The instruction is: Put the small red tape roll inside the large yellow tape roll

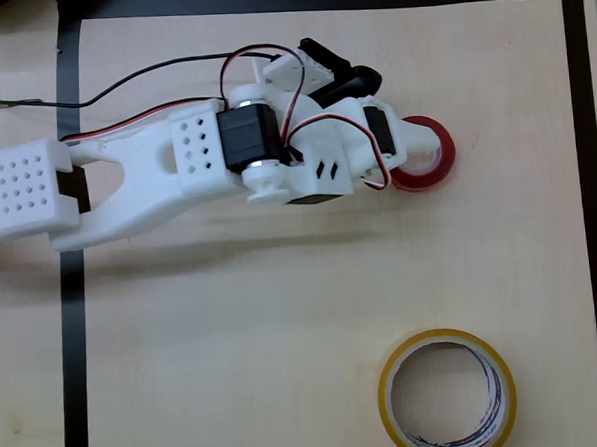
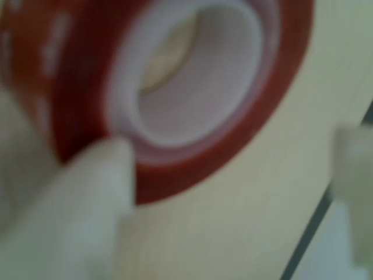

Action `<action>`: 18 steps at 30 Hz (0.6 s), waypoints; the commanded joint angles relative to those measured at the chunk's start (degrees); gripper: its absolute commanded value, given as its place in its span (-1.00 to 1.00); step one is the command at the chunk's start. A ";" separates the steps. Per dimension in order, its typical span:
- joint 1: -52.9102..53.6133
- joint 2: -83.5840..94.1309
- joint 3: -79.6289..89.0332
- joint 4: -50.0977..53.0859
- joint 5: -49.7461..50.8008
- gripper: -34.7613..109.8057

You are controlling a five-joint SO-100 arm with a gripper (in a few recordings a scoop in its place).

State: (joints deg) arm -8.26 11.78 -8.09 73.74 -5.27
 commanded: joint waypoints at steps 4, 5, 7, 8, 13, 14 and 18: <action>-0.70 1.05 -5.80 5.71 0.18 -0.28; -0.97 0.88 -5.80 6.68 0.18 -0.28; -0.97 1.05 -5.80 8.00 0.26 -0.28; -0.97 1.23 -5.80 8.70 0.18 -0.28; -0.70 1.41 -5.80 12.83 0.00 -0.29; -0.44 1.41 -5.80 13.71 0.00 -0.29; 1.05 1.32 -5.80 18.11 0.00 -0.29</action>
State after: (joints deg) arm -8.26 11.07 -12.57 86.48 -5.19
